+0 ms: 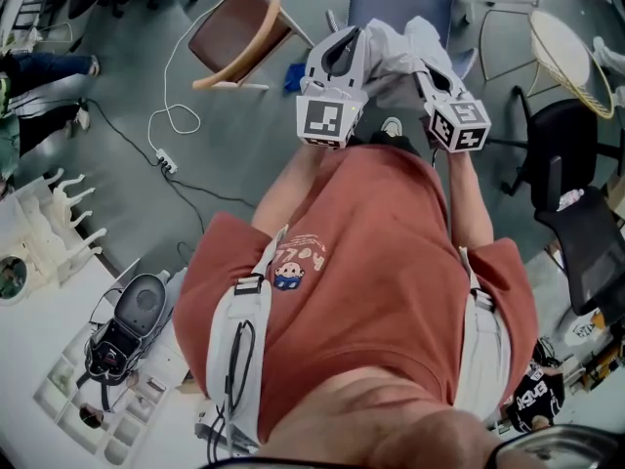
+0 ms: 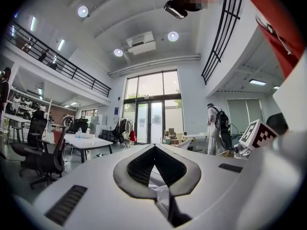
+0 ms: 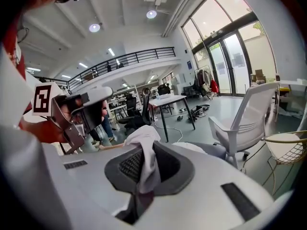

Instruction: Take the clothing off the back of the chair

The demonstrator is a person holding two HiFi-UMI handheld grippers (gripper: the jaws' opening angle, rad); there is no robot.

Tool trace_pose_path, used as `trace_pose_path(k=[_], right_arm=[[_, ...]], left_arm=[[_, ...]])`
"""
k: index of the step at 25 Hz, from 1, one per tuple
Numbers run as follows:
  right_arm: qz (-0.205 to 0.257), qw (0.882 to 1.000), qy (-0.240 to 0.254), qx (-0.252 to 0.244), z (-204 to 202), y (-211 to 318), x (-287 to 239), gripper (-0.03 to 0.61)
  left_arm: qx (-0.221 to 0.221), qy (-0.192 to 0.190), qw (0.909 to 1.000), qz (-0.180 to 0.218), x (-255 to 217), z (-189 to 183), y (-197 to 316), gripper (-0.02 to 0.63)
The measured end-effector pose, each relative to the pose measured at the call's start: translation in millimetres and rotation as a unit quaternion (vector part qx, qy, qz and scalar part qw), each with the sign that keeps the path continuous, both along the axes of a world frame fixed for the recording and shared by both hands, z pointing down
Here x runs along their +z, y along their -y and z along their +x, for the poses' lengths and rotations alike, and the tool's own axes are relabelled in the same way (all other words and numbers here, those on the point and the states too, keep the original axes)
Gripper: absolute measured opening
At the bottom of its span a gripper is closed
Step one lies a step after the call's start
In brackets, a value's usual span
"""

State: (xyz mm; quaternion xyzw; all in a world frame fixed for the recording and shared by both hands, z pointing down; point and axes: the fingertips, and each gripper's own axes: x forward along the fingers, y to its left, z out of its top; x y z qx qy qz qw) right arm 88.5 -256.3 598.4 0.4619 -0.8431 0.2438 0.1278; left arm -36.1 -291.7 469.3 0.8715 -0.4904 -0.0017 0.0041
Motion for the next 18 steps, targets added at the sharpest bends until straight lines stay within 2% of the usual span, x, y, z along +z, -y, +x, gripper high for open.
trace_pose_path(k=[6, 9, 14, 18], right_arm=[[0.074, 0.997, -0.026, 0.015, 4, 5, -48, 0.034], [0.114, 0.992, -0.043, 0.028, 6, 7, -70, 0.034], [0.166, 0.984, -0.036, 0.052, 13, 13, -114, 0.034], [0.214, 0.973, -0.039, 0.074, 21, 18, -160, 0.034]], left_arm=[[-0.021, -0.003, 0.9998, 0.005, -21, -5, 5, 0.014], [-0.028, -0.003, 0.9996, 0.006, -27, -6, 5, 0.014], [-0.033, -0.015, 0.9993, 0.009, -39, -6, 6, 0.014], [-0.039, -0.021, 0.9987, 0.025, -59, -9, 6, 0.014]])
